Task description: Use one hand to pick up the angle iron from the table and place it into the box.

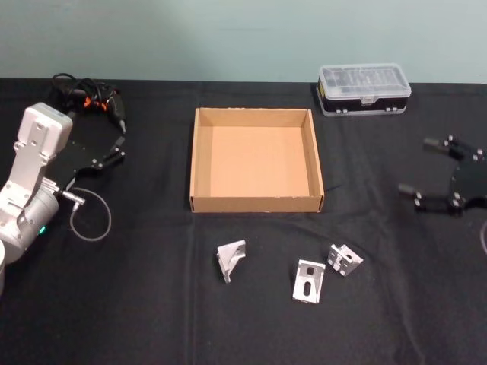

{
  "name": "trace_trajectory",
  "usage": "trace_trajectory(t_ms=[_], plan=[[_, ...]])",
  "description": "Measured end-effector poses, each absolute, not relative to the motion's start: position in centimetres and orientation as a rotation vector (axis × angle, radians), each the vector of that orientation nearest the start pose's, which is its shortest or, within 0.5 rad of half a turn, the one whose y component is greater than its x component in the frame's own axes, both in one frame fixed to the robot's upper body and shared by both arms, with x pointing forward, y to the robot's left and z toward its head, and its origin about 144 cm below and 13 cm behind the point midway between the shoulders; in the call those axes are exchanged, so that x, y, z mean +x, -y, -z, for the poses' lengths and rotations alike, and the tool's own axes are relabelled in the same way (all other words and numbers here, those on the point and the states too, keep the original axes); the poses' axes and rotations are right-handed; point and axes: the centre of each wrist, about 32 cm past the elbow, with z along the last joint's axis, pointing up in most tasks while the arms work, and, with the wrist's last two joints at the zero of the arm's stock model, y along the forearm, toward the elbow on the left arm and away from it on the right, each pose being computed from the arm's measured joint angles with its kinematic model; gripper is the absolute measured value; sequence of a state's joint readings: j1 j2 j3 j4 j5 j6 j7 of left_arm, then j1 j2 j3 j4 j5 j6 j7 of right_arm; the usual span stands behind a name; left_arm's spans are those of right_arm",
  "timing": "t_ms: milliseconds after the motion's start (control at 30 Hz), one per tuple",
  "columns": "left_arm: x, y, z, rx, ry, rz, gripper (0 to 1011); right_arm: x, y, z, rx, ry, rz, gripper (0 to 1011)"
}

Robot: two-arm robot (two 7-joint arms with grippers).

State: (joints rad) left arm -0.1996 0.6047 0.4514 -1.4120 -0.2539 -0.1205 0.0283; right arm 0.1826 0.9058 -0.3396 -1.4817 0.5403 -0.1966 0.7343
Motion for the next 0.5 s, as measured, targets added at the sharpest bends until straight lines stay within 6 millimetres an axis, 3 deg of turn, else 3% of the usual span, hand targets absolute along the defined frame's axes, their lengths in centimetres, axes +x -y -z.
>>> trace_trajectory(t_ms=[233,500], plan=[[48.9,-31.0,-114.0,0.304,0.285,-1.248,1000,48.5,43.3,-122.0,-0.413,0.241,0.39,1003],[48.9,-31.0,-114.0,0.304,0.285,-1.248,1000,48.7,42.0,-121.6,-0.489,0.282,0.204,1003]])
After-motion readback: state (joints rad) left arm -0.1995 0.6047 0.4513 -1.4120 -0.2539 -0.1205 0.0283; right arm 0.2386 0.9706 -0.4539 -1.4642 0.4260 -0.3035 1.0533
